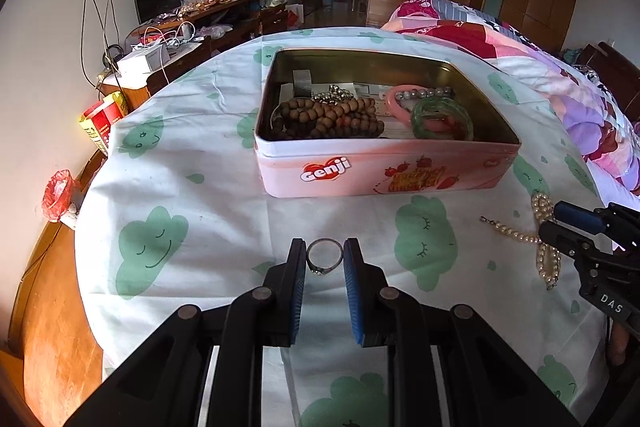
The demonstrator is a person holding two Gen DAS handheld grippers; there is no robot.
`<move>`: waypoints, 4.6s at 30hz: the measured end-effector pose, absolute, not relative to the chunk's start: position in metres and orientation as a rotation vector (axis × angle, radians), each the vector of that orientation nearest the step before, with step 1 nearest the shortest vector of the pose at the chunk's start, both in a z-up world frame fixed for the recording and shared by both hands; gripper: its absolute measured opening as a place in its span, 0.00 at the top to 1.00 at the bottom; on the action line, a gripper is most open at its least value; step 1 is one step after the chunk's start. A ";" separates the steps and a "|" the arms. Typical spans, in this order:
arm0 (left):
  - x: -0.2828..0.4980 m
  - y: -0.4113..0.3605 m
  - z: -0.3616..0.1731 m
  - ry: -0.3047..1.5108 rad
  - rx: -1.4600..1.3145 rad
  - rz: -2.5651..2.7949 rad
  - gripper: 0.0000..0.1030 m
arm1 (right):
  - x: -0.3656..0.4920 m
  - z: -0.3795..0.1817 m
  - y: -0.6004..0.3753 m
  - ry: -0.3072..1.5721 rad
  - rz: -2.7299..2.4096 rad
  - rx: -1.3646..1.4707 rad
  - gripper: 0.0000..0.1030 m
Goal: Organize jewelry
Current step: 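Close the left tool on the silver ring while the right tool grasps the pearl necklace, then lift the ring and pearl necklace and carry them over the tin, then open both tools to drop the ring and pearls into the tin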
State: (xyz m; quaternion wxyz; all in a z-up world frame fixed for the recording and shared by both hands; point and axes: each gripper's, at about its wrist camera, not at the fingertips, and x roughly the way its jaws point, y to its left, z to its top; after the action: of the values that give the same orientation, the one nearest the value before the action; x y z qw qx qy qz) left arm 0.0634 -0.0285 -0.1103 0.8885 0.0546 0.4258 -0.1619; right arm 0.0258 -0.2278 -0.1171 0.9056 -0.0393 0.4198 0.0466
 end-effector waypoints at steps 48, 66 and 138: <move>0.057 -0.019 -0.050 0.777 0.091 -0.365 0.81 | 0.014 -0.051 -0.220 0.676 0.161 -0.118 0.93; 0.091 -0.043 -0.011 0.699 0.162 -0.348 0.81 | 0.052 0.000 -0.210 0.556 0.202 -0.144 0.93; 0.090 -0.028 -0.034 0.732 0.072 -0.189 0.28 | 0.073 -0.054 -0.198 0.634 0.087 -0.119 0.34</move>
State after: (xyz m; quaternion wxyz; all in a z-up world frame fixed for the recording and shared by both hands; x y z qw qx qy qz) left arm 0.0900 -0.0282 -0.0344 0.9288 0.0351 0.3572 -0.0921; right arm 0.0732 -0.1980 -0.0538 0.9475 -0.0587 0.3113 0.0427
